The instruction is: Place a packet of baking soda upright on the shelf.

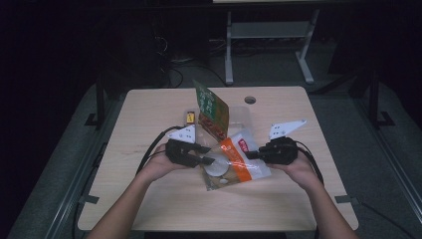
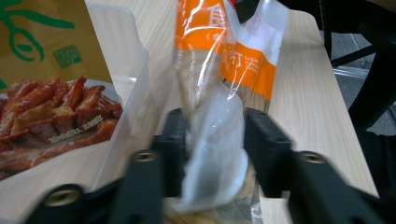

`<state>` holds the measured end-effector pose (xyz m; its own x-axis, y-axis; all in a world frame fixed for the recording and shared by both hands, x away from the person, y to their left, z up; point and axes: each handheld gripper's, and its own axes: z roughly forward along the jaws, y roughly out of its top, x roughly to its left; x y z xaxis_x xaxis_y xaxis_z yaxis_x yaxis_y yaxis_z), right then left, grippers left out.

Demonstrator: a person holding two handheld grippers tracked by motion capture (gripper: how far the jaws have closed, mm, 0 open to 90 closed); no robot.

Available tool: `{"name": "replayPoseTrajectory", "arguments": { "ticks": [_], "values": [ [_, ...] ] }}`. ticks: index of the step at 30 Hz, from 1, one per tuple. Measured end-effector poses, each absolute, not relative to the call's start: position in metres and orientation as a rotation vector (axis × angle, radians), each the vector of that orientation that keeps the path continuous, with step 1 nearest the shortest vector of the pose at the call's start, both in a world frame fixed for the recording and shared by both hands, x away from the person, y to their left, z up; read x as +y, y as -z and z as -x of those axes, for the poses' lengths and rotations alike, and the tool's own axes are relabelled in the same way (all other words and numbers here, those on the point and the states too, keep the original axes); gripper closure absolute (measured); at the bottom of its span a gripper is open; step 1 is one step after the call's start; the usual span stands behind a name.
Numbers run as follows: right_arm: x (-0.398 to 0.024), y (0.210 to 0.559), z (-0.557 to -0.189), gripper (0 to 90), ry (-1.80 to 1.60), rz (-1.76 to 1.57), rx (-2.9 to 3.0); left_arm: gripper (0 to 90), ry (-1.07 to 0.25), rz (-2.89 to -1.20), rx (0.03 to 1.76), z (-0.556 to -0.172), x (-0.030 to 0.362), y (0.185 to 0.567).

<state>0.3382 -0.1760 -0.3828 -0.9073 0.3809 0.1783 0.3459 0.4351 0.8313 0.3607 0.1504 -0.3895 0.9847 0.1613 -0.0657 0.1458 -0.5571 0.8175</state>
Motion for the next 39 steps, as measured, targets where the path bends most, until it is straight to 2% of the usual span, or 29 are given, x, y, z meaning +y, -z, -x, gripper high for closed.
{"name": "replayPoseTrajectory", "arguments": {
  "ticks": [1,2,7,20,39],
  "values": [
    [-0.176,0.382,-0.338,90.0,-1.498,-0.657,2.632,51.2,-0.043,-2.165,0.227,-0.360,0.152,0.388],
    [-0.175,0.381,-0.337,90.0,-1.490,-0.650,2.636,40.1,-0.073,-2.170,0.246,-0.358,0.156,0.385],
    [-0.177,0.378,-0.334,90.0,-1.490,-0.633,2.628,34.3,-0.105,-2.161,0.280,-0.354,0.167,0.381],
    [-0.189,0.359,-0.323,90.0,-1.526,-0.581,2.591,33.0,-0.121,-2.234,0.356,-0.319,0.202,0.409],
    [-0.204,0.329,-0.320,90.0,-1.507,-0.563,2.549,32.9,-0.095,-2.266,0.413,-0.303,0.220,0.424]
  ]
}}
